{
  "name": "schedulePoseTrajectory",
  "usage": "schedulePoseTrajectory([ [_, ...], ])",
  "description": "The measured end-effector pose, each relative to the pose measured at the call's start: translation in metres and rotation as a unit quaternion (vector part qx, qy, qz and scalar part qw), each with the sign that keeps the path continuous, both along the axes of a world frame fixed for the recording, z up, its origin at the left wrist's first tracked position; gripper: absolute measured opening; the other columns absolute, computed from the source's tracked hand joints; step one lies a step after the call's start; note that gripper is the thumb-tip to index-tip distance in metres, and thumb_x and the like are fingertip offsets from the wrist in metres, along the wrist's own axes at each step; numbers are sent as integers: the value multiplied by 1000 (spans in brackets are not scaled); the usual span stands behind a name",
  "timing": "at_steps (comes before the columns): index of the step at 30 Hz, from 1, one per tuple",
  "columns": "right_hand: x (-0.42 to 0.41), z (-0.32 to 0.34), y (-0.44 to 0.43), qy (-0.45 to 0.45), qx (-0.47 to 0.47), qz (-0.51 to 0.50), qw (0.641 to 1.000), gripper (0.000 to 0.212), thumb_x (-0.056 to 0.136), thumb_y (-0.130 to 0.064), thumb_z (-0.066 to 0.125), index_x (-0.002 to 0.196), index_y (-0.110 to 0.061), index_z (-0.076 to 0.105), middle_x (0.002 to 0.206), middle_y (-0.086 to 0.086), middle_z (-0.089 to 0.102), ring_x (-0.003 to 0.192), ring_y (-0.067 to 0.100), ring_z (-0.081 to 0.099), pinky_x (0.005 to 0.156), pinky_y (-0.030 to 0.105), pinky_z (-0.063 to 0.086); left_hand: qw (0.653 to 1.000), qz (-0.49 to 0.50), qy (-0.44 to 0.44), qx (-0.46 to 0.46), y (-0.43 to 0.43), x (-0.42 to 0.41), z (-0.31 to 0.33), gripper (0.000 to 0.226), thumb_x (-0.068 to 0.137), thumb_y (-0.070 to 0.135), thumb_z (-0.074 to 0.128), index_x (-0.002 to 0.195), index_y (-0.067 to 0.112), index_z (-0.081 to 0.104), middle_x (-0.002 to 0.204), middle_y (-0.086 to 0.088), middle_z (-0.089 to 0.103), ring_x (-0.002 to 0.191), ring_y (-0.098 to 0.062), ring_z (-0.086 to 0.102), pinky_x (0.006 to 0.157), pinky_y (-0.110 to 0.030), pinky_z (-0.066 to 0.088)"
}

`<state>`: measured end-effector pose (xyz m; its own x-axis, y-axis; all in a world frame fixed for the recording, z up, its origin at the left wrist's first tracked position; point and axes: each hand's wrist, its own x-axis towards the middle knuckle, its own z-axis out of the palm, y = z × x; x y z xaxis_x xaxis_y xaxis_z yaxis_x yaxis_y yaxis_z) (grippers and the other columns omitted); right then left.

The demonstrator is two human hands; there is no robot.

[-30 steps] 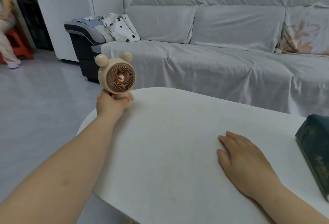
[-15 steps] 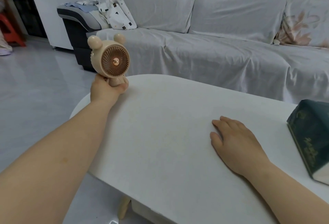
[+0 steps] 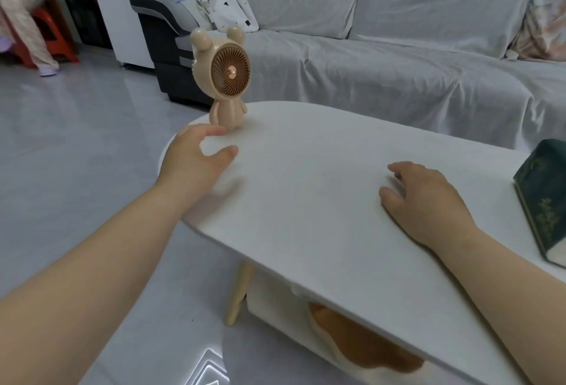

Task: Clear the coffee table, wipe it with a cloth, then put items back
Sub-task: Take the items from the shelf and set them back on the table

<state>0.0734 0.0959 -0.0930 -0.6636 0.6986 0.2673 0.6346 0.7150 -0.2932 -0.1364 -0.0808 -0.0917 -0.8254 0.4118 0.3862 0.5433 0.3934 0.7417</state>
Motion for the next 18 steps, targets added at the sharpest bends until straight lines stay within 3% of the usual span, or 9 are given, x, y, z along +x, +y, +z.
schedulePoseTrajectory([
  [1, 1, 2, -2, 8, 4, 5, 1000, 37, 87, -24, 48, 122, -11, 48, 124, 14, 56, 117, 31, 44, 96, 38, 35, 999, -21, 10, 32, -13, 20, -3, 19, 79, 27, 60, 97, 34, 58, 117, 9, 55, 104, -3, 44, 79, -11, 28],
  [3, 5, 5, -9, 18, 4, 25, 1000, 28, 87, -19, 48, 112, -9, 56, 115, 15, 61, 110, 30, 48, 90, 34, 38, 993, -56, 34, 100, -40, 61, -13, 27, 79, 20, 61, 81, 45, 52, 95, 23, 56, 85, 12, 45, 72, 1, 30],
  [6, 15, 12, -26, 37, -5, 74, 997, 22, 88, -15, 49, 106, -10, 61, 110, 11, 64, 102, 24, 52, 83, 24, 33, 982, -96, 47, 157, -70, 112, -37, 21, 72, 26, 56, 78, 46, 51, 78, 29, 61, 78, 19, 51, 72, 5, 33],
  [9, 34, 13, -65, 80, -11, 148, 986, 20, 87, -15, 51, 103, -15, 64, 97, -5, 61, 90, 8, 48, 75, 11, 28, 981, -110, -31, 156, -73, 138, -80, 17, 68, 27, 56, 71, 43, 53, 75, 39, 60, 72, 16, 53, 67, 4, 35],
  [12, 54, -1, -111, 62, 33, 278, 958, 16, 82, -13, 56, 92, -11, 68, 93, 2, 69, 88, 20, 62, 77, 22, 44, 983, -110, -118, 90, -59, 146, -136, 33, 74, 10, 62, 66, 40, 54, 68, 26, 64, 70, 11, 55, 59, 0, 37],
  [14, 67, -18, -126, 70, 94, 328, 938, 16, 78, -8, 55, 86, -5, 69, 87, 9, 71, 84, 26, 65, 73, 30, 49, 978, -126, -160, 32, -49, 149, -170, 33, 78, 5, 60, 69, 37, 56, 77, 18, 62, 74, 0, 56, 61, 0, 37],
  [18, 86, -56, -127, 144, 168, 325, 919, 16, 78, -2, 53, 81, -3, 69, 76, 9, 71, 84, 25, 65, 95, 34, 45, 973, -110, -203, -19, -33, 151, -217, 17, 78, 6, 57, 80, 23, 60, 70, 18, 50, 70, -11, 51, 61, -8, 33],
])
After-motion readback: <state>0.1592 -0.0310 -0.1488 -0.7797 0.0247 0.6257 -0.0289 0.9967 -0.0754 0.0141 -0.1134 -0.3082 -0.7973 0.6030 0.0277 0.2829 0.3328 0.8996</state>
